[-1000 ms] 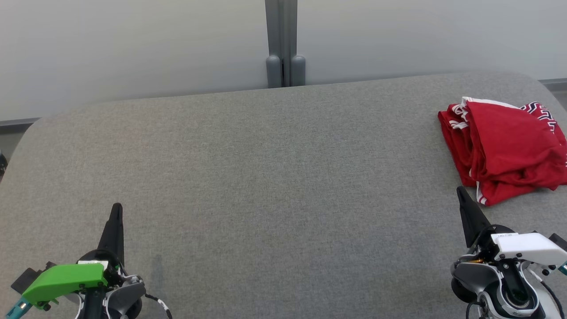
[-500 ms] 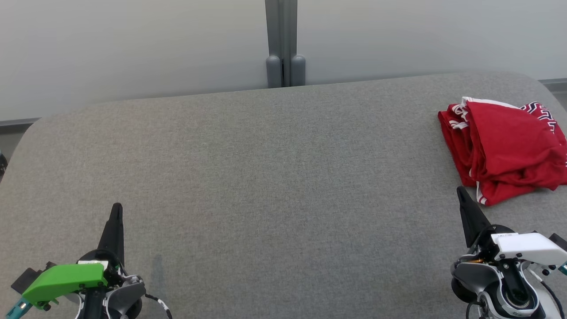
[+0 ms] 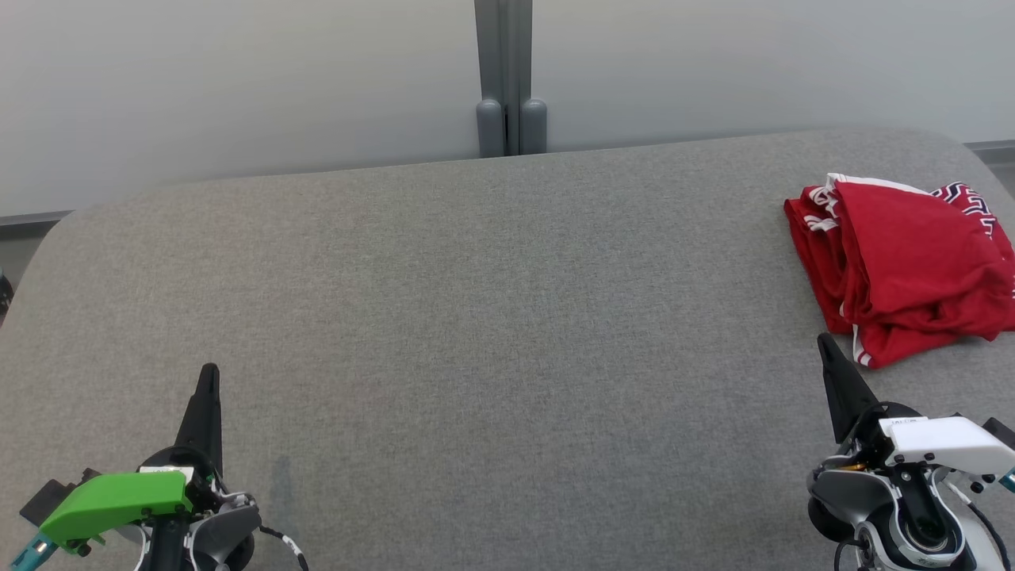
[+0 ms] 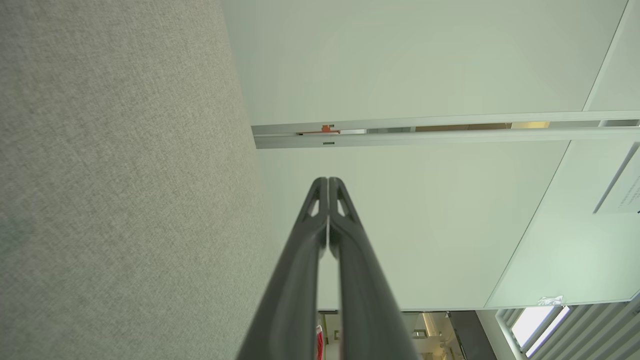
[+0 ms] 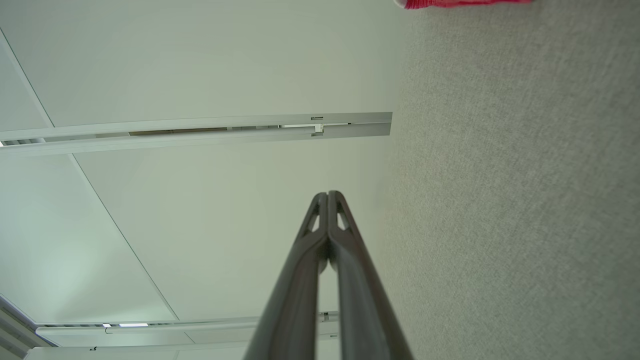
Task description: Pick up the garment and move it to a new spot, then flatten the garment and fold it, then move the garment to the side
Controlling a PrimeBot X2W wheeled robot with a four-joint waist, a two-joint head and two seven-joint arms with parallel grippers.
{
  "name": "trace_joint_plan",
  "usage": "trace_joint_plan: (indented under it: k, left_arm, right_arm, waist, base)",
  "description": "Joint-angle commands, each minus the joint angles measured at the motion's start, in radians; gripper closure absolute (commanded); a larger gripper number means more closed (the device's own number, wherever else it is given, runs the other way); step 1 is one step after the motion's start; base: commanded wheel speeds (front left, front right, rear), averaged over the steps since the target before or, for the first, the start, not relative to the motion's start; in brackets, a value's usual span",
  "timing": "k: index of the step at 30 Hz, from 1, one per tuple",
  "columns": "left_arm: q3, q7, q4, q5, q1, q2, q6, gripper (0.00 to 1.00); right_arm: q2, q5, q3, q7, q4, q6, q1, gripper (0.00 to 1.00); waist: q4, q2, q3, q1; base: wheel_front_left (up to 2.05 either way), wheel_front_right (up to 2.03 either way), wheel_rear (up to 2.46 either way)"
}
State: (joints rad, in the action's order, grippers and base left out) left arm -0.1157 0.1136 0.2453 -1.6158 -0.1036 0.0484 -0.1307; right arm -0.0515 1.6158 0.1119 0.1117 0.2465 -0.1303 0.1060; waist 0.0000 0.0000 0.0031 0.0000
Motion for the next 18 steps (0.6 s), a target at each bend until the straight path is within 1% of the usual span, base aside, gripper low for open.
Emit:
trace_joint_plan:
  k: [1,18]
  left_arm:
    - [-0.002,0.004,0.001,0.006,-0.011,0.002,-0.004,1.0]
    - [-0.002,0.004,0.0,0.006,-0.011,0.002,-0.004,1.0]
  right_arm:
    - [0.0,-0.004,0.002,0.002,0.002,-0.001,0.007,1.0]
    - [0.0,-0.005,0.002,0.003,0.002,-0.001,0.007,1.0]
  waist:
    - [0.0,0.0,0.0,0.0]
    - [0.0,0.0,0.0,0.0]
  base:
    - [0.0,0.0,0.0]
    - [0.0,0.0,0.0]
